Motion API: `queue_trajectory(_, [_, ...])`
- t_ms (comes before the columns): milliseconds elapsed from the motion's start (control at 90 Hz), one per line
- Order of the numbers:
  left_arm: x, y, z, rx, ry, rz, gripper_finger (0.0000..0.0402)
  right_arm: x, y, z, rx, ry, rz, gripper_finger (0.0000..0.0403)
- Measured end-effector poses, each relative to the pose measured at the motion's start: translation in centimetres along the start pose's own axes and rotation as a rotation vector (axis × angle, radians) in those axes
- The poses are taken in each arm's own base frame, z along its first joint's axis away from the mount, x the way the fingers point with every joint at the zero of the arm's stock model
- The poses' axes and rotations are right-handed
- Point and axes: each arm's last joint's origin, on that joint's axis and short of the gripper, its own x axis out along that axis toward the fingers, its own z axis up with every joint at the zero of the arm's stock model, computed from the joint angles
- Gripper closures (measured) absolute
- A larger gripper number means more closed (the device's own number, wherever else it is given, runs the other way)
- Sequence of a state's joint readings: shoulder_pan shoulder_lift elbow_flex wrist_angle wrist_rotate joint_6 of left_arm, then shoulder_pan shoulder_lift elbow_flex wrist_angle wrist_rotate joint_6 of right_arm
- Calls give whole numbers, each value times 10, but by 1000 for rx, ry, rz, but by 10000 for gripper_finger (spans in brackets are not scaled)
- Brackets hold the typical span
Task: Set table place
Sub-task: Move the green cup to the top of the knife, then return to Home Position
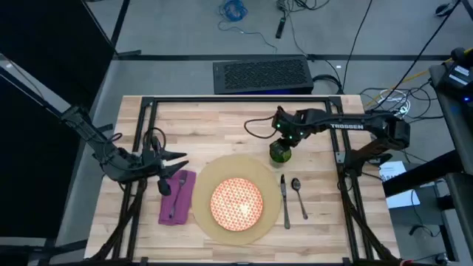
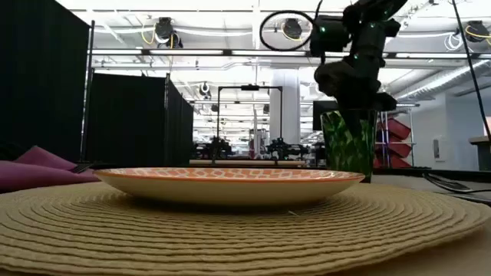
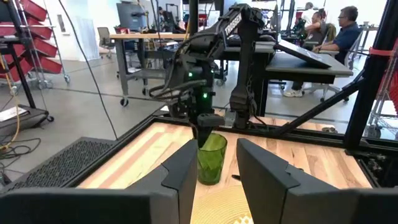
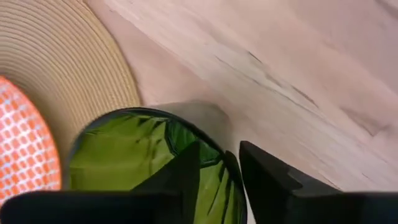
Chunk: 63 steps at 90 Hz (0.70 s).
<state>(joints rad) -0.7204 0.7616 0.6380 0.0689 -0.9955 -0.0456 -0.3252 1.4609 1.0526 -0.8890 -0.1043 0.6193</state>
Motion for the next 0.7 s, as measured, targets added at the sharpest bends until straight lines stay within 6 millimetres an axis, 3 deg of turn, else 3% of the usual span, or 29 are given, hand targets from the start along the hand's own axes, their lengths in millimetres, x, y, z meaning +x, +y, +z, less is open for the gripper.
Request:
queue_trajectory(289, [0, 0, 0, 0, 0, 0, 302, -34, 9, 7, -41, 16, -13, 240])
queue_trajectory(422, [-3, 0, 1, 1, -5, -35, 302, -62, 18, 3, -116, 7, -22, 230])
queue_trajectory(544, [-16, 6, 9, -28, -38, -89, 302, -102, 28, -23, -215, -111, -1, 231])
queue_trajectory(700, [-32, 10, 13, -32, -56, -171, 302, -150, 27, -80, -266, -367, 81, 233])
